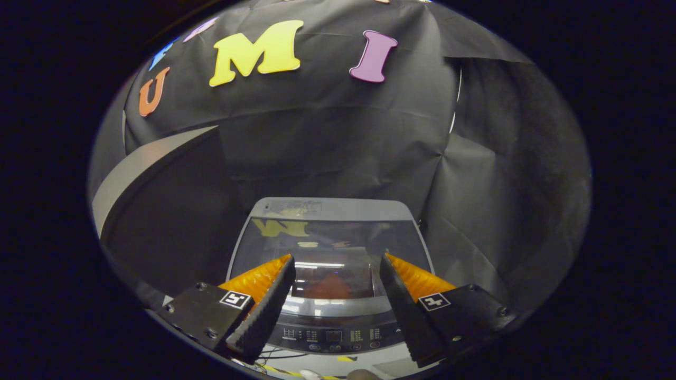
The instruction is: Put the clothes into the washing machine and then close the washing machine lid.
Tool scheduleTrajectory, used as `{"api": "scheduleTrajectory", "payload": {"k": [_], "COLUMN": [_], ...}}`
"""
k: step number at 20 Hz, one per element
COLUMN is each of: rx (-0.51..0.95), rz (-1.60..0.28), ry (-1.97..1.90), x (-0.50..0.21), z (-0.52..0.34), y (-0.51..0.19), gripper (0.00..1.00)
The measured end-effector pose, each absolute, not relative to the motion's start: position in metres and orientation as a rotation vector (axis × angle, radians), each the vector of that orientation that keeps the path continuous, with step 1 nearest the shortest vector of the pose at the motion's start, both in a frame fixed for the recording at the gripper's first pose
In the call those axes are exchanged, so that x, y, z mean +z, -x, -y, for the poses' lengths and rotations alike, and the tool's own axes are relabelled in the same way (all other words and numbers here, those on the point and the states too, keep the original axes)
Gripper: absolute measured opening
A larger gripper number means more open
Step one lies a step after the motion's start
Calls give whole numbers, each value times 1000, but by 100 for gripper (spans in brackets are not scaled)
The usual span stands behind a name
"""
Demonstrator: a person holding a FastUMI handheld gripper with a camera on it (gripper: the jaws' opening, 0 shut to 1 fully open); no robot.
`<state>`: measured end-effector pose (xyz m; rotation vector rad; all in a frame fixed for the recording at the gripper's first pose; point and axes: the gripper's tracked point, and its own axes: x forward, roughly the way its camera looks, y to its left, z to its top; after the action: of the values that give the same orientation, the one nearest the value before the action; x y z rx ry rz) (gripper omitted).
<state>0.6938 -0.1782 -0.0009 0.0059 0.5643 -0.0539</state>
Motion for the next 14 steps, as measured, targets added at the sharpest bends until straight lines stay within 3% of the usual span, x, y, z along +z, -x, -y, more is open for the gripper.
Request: {"api": "scheduleTrajectory", "payload": {"k": [9,14], "rx": [-60,-70], "rz": [-450,-356], "ry": [-8,-31], "x": [48,84], "z": [182,181], "y": [-645,-580], "gripper": [100,100]}}
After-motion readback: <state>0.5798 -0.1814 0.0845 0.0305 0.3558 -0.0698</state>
